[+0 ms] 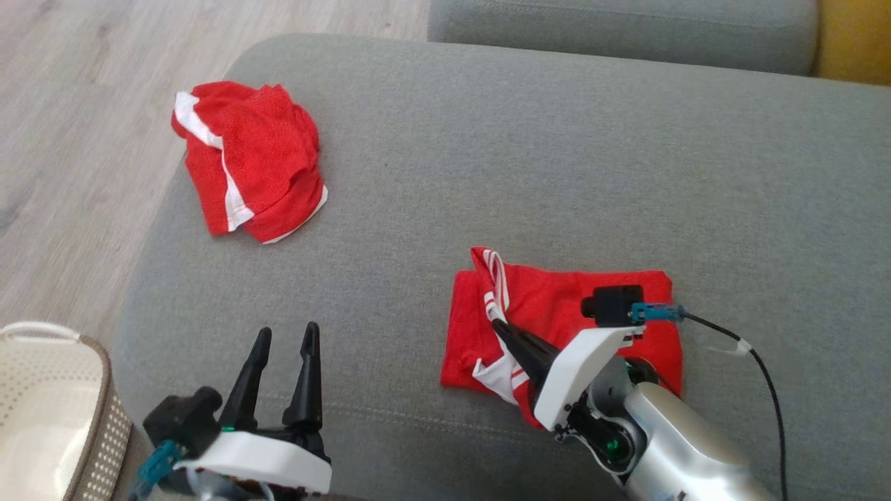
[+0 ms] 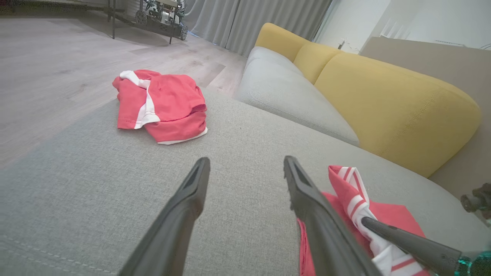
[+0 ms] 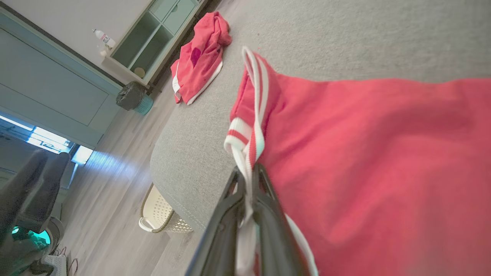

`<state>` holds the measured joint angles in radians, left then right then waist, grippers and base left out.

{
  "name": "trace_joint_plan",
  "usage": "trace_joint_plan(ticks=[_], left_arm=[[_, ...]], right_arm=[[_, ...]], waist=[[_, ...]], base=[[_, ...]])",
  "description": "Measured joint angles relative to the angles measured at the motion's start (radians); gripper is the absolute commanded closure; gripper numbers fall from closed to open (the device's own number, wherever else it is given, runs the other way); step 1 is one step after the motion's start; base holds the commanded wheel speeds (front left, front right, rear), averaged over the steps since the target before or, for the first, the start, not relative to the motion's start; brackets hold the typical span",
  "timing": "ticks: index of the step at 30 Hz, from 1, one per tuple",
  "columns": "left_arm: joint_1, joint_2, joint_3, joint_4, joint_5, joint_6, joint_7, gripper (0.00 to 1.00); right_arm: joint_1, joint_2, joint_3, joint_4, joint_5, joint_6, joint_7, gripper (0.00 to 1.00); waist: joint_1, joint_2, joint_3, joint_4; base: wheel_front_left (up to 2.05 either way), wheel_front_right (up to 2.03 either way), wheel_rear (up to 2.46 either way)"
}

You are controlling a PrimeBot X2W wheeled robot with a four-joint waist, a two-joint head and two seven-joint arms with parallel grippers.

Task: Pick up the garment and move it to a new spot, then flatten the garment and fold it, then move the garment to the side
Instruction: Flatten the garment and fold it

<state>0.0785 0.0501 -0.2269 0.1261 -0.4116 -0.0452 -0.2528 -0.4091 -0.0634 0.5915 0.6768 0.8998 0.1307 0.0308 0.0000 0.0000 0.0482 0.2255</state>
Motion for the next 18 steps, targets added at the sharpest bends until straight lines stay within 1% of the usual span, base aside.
trace_joint_plan(ticks=[6,7,8,9,10,12,16,18], left_arm=[[-0.001,0.0,-0.01,0.004,-0.01,0.0,0.0,0.0],[-0.001,0.0,-0.012,0.004,-0.01,0.0,0.0,0.0],[-0.002,0.0,-0.012,0.005,-0.011,0.0,0.0,0.0],[-0.002,0.0,-0.012,0.005,-0.014,0.0,0.0,0.0],[-0.003,0.0,-0.012,0.005,-0.014,0.0,0.0,0.0],[-0.004,0.0,-0.011,0.006,-0.014,0.0,0.0,0.0],[-0.004,0.0,-0.011,0.008,-0.014,0.001,0.0,0.0],[-0.004,0.0,-0.007,0.007,-0.013,0.001,0.0,0.0]], right_arm=[[-0.055,0.0,0.076,0.07,0.057,0.0,-0.046,1.0],[-0.063,0.0,0.086,0.082,0.065,0.0,-0.053,0.18],[-0.072,0.0,0.095,0.096,0.078,0.0,-0.057,0.0],[-0.078,-0.001,0.105,0.104,0.094,0.0,-0.058,0.0],[-0.087,-0.001,0.128,0.104,0.134,0.0,-0.077,0.0],[-0.103,-0.001,0.145,0.112,0.159,0.0,-0.101,0.0],[-0.161,-0.001,0.151,0.167,0.167,0.0,-0.168,0.0],[-0.197,-0.001,0.15,0.205,0.148,0.0,-0.207,0.0]], waist=[[0.0,0.0,0.015,0.022],[0.0,0.0,0.017,0.025],[0.0,0.0,0.018,0.027],[0.0,0.0,0.02,0.028],[0.0,0.0,0.023,0.028],[0.0,0.0,0.024,0.024],[0.0,0.0,0.021,0.007],[0.0,0.0,0.017,-0.005]], base=[[0.0,0.0,0.0],[0.0,0.0,0.0],[0.0,0.0,0.0],[0.0,0.0,0.0],[0.0,0.0,0.0],[0.0,0.0,0.0],[0.0,0.0,0.0],[0.0,0.0,0.0]])
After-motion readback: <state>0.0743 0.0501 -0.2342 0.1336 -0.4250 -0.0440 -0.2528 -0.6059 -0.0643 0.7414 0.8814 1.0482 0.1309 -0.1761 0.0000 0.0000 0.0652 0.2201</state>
